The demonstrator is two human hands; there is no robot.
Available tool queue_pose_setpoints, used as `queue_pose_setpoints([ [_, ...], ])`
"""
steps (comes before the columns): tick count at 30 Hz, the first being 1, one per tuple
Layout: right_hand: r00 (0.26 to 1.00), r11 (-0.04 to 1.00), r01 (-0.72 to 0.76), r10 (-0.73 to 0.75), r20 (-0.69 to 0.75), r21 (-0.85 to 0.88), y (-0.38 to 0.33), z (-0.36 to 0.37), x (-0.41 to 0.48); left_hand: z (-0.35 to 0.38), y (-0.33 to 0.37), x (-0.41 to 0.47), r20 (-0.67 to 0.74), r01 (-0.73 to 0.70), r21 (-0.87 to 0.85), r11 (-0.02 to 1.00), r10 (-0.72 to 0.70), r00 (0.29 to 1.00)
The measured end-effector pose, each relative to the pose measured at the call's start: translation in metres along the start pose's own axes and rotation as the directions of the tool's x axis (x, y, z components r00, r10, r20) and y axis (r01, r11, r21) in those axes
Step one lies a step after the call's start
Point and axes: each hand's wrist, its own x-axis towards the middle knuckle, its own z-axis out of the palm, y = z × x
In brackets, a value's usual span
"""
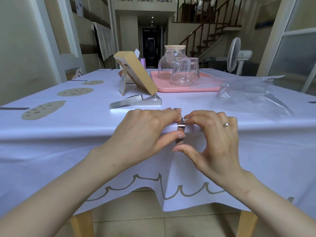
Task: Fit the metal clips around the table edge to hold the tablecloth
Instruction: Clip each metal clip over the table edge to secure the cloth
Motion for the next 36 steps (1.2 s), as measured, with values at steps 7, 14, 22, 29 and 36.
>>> queue_pose_setpoints([
  [7, 0.997, 0.993, 0.071, -0.066, 0.05, -0.096, 0.001, -0.005, 0.001, 0.0, 0.001, 0.0, 0.041, 0.035, -0.014, 0.999, -0.034, 0.999],
  [14, 0.977, 0.997, -0.008, -0.008, 0.215, 0.073, -0.005, -0.018, 0.016, -0.048, -0.034, -0.006, -0.144, 0.308, -0.254, 0.917, -0.351, 0.925],
  [22, 0.875, 0.994, -0.108, 0.098, 0.475, -0.005, -0.011, 0.013, 0.094, -0.048, -0.076, -0.008, 0.109, 0.531, 0.223, 0.818, -0.562, 0.82],
  [29, 0.809, 0.986, -0.144, 0.164, 0.565, -0.079, -0.011, 0.036, 0.11, -0.053, -0.071, -0.008, 0.033, 0.524, 0.346, 0.778, -0.569, 0.822],
  [36, 0.915, 0.981, -0.191, 0.195, 0.352, -0.045, -0.014, -0.014, 0.09, -0.039, -0.018, 0.008, -0.137, 0.057, -0.056, 0.997, -0.065, 0.988],
])
